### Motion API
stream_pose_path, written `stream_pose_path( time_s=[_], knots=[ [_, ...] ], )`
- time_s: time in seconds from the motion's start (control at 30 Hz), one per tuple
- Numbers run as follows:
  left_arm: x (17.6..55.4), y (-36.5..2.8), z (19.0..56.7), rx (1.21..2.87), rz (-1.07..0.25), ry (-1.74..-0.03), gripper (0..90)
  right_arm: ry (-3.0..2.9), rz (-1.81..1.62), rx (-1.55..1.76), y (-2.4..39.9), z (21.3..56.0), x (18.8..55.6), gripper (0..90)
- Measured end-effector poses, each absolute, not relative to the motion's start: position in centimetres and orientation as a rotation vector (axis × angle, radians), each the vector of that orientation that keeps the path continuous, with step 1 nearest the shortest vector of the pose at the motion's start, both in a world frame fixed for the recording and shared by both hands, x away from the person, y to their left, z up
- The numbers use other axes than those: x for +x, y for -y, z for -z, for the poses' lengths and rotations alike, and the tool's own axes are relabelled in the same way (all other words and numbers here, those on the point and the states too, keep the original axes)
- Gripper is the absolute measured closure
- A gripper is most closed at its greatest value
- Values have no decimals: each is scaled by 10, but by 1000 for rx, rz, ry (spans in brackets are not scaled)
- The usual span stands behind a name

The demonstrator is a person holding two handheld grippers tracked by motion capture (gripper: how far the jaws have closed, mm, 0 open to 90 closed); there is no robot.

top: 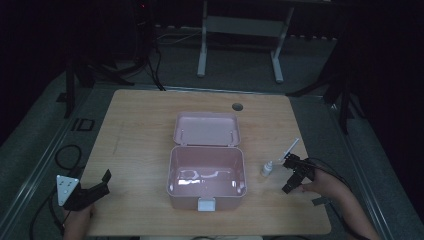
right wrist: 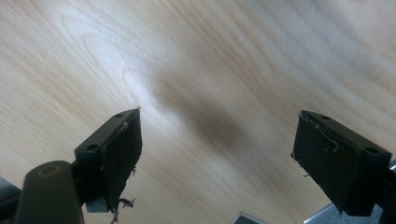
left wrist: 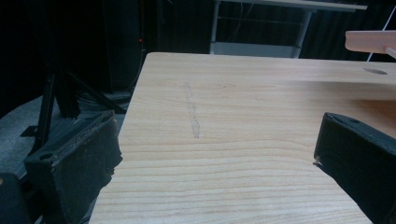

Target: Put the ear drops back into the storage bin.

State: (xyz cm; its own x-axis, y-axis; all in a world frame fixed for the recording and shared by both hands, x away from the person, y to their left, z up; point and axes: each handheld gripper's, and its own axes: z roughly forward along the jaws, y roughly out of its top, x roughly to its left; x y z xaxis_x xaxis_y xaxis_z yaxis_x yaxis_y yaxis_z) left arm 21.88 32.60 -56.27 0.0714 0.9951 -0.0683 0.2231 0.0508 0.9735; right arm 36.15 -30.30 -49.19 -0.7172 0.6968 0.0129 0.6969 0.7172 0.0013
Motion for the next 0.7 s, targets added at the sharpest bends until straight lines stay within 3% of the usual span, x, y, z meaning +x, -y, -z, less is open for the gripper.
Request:
stream_pose_path(
  time_s=[0.27, 0.7],
  knots=[
    [219, -326, 563, 1362, -991, -1337, 4, 2914, 15, -1132, 286, 489, 374, 163],
    [219, -326, 563, 1364, -992, -1333, 5, 2908, 25, -1080, 256, 490, 397, 280]
  ],
)
